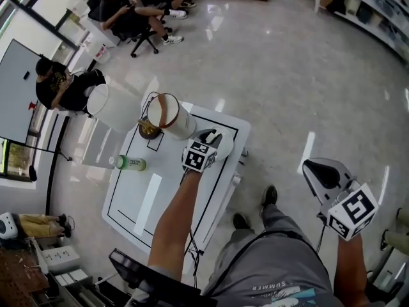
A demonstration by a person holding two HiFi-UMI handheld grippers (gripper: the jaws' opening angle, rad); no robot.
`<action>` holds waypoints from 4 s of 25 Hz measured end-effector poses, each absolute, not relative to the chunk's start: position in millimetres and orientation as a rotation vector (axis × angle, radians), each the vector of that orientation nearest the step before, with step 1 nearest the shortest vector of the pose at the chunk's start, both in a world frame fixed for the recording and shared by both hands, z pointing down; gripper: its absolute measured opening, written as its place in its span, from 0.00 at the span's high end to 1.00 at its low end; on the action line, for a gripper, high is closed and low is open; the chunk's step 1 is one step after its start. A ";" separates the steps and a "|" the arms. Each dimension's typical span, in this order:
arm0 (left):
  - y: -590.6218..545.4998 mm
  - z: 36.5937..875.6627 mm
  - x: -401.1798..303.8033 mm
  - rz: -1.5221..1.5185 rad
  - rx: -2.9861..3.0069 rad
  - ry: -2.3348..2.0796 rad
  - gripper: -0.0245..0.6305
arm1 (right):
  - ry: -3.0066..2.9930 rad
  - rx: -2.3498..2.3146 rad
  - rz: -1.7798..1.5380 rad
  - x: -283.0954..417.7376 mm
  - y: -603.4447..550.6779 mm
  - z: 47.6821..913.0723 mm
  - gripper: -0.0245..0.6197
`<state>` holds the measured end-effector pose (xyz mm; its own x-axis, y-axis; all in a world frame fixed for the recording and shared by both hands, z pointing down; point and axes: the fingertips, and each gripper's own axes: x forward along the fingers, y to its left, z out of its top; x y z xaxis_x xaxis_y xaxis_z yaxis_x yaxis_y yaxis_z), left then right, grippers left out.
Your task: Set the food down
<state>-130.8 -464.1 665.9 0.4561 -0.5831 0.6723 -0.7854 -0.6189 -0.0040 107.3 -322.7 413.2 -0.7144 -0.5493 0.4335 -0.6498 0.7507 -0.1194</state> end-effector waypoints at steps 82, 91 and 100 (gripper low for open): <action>-454.8 718.6 -116.1 2.068 2.610 -1.077 0.79 | -2.502 0.834 0.500 104.2 -321.1 457.9 0.95; -449.0 664.5 -106.2 1.927 2.707 -1.232 0.80 | -2.532 0.814 0.489 90.9 -303.0 453.9 0.95; -427.5 586.2 -99.4 1.686 2.821 -1.410 0.80 | -2.579 0.787 0.455 73.9 -282.1 441.9 0.95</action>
<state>-99.4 -427.5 586.2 0.2795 -0.7916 0.5433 -0.3946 -0.6106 -0.6866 73.9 -282.1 441.9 -0.7593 -0.4551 0.4651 -0.5868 0.7878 -0.1872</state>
